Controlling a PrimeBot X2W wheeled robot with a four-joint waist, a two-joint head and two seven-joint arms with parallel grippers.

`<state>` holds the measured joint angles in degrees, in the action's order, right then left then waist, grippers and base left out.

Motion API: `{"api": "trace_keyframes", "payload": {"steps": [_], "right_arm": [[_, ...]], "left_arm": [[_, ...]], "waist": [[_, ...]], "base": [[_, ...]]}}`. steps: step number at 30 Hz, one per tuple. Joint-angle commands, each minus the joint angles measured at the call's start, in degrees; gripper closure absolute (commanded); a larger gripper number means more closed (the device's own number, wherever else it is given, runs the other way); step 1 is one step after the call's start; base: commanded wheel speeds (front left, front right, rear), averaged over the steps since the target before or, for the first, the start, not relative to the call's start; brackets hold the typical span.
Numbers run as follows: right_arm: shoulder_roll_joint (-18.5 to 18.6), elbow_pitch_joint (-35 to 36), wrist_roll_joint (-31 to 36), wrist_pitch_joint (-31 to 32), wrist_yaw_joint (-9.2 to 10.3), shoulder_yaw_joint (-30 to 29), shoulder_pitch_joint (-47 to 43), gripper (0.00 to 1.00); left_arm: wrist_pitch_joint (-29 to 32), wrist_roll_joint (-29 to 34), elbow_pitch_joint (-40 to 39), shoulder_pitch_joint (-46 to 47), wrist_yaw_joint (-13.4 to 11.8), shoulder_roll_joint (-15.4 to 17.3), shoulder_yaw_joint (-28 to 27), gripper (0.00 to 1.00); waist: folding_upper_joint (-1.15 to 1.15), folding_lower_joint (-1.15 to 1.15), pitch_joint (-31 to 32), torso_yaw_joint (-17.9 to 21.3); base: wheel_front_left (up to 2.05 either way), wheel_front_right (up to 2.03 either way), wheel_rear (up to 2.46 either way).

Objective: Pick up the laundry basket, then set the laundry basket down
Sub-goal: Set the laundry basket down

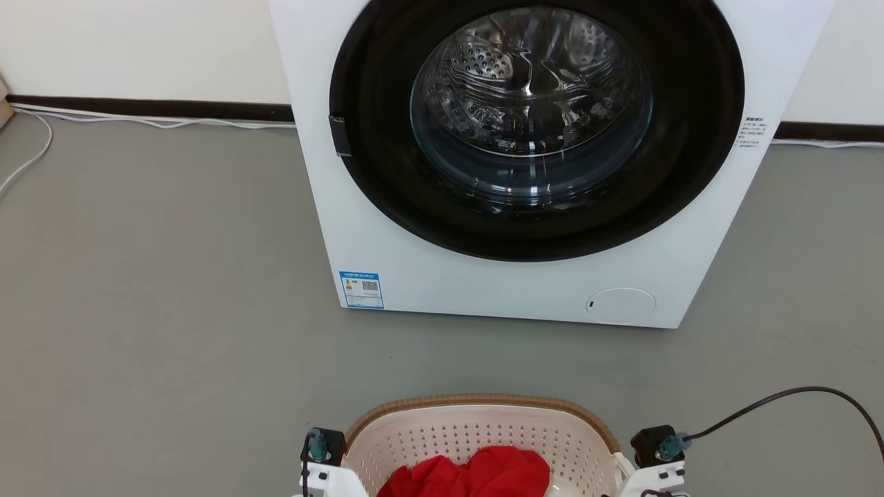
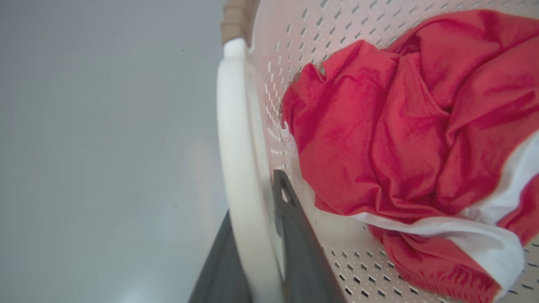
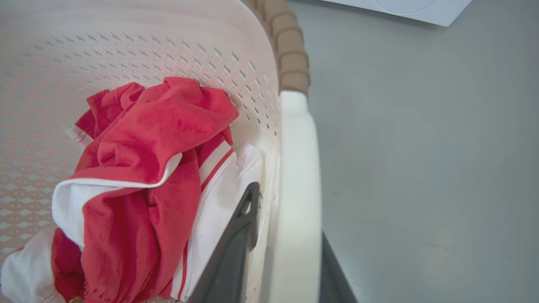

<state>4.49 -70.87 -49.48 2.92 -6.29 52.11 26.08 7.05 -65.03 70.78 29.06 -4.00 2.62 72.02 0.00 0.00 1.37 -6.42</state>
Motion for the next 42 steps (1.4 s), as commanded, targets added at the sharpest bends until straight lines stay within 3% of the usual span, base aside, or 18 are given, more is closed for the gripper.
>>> {"api": "trace_keyframes", "payload": {"steps": [1,12,32,42], "right_arm": [[-1.6,1.5,0.3,-1.6,-1.2,1.3,2.2,1.0],[-1.6,0.2,0.8,-4.8,-1.2,1.6,5.7,1.0],[-0.3,-3.1,7.5,-13.0,-1.2,-2.6,24.4,1.0],[1.5,-3.1,11.5,-15.0,-1.2,-5.9,30.2,1.0]], "left_arm": [[-0.6,0.2,-0.2,3.5,0.3,0.3,-0.2,1.0],[-2.7,-0.1,0.2,7.8,0.1,0.3,-1.0,1.0],[-10.9,0.1,0.7,26.4,-1.5,0.3,-3.9,1.0],[-14.5,0.3,1.0,33.0,-2.0,0.3,-4.7,1.0]], "waist": [[0.0,0.0,-0.2,0.0],[0.0,0.0,-6.2,0.0],[0.0,0.0,-33.6,0.5],[0.0,0.0,-42.2,1.3]], "base": [[0.0,0.0,0.0],[0.0,0.0,0.0],[0.0,0.0,0.0],[0.0,0.0,0.0]]}}
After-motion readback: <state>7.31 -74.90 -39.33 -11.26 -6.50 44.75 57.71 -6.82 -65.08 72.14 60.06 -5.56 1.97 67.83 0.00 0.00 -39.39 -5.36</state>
